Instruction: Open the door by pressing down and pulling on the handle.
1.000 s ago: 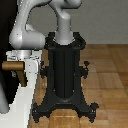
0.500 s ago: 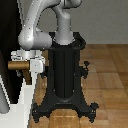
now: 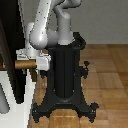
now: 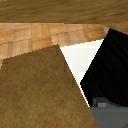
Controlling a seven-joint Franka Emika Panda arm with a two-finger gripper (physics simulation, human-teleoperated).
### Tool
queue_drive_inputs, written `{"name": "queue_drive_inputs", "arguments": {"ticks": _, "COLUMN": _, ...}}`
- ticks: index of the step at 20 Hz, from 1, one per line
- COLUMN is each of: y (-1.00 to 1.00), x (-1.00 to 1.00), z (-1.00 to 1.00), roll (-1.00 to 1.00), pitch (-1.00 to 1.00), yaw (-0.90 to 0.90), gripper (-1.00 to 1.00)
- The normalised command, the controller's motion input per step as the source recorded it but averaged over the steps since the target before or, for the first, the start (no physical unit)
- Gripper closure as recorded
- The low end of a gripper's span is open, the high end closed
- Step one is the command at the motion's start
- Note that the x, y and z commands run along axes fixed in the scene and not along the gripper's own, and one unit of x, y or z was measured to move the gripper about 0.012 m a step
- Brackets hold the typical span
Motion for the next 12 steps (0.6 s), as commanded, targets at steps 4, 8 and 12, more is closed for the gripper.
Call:
{"name": "queue_drive_inputs", "arguments": {"ticks": 4, "y": 0.50, "x": 0.00, "z": 0.00, "roll": 0.00, "pitch": 0.00, "yaw": 0.00, "gripper": 1.00}}
{"name": "queue_drive_inputs", "arguments": {"ticks": 8, "y": 0.75, "x": 0.00, "z": 0.00, "roll": 0.00, "pitch": 0.00, "yaw": 0.00, "gripper": 1.00}}
{"name": "queue_drive_inputs", "arguments": {"ticks": 12, "y": 0.75, "x": 0.00, "z": 0.00, "roll": 0.00, "pitch": 0.00, "yaw": 0.00, "gripper": 1.00}}
